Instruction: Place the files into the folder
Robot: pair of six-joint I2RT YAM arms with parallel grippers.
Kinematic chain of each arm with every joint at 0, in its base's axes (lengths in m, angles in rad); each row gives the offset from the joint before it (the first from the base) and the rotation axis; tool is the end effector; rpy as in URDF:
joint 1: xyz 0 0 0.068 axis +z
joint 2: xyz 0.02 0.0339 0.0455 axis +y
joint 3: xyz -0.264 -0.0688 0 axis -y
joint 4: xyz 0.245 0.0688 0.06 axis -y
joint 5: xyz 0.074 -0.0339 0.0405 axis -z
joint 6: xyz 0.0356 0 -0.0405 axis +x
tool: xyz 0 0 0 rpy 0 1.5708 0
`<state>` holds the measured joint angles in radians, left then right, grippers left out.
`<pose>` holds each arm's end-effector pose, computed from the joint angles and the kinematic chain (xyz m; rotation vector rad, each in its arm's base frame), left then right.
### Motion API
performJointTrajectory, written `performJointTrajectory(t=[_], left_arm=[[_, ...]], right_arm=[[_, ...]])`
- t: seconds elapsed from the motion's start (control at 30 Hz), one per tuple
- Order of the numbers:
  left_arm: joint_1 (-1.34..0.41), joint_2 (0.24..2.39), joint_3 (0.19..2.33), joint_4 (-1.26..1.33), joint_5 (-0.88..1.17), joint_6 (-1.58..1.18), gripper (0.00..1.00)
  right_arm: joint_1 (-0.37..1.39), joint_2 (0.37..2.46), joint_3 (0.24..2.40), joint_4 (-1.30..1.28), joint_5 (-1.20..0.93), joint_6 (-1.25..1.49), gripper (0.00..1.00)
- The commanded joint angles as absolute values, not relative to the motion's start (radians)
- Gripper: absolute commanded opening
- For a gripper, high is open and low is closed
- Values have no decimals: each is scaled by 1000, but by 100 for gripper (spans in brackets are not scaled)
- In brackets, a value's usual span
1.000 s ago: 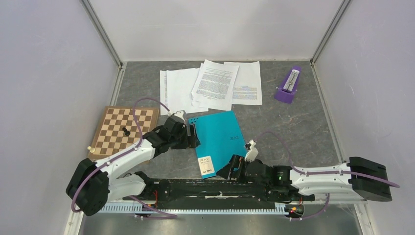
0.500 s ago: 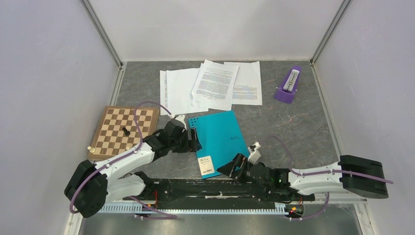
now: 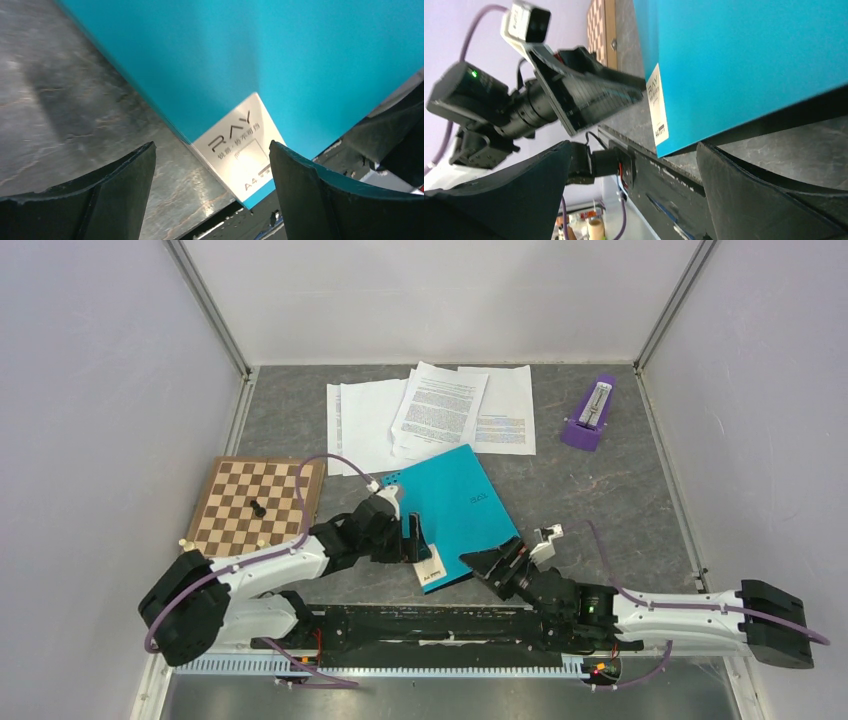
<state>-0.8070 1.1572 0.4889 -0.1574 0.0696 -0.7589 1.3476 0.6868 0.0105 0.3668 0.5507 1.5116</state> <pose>0.1487 -0.1589 0.1700 0.0962 2.5527 -0.7671 0.0500 0.1362 0.1426 0.5939 2.0241 1.4112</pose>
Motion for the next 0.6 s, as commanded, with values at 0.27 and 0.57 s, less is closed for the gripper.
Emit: performJointTrajectory(t=[0.27, 0.57], left_arm=[[-902, 1221, 553, -42, 61, -845, 90], [-902, 1166, 609, -183, -25, -791, 90]], right_arm=[[1287, 603, -60, 272, 714, 1368, 98], [1286, 672, -120, 472, 782, 1304, 98]])
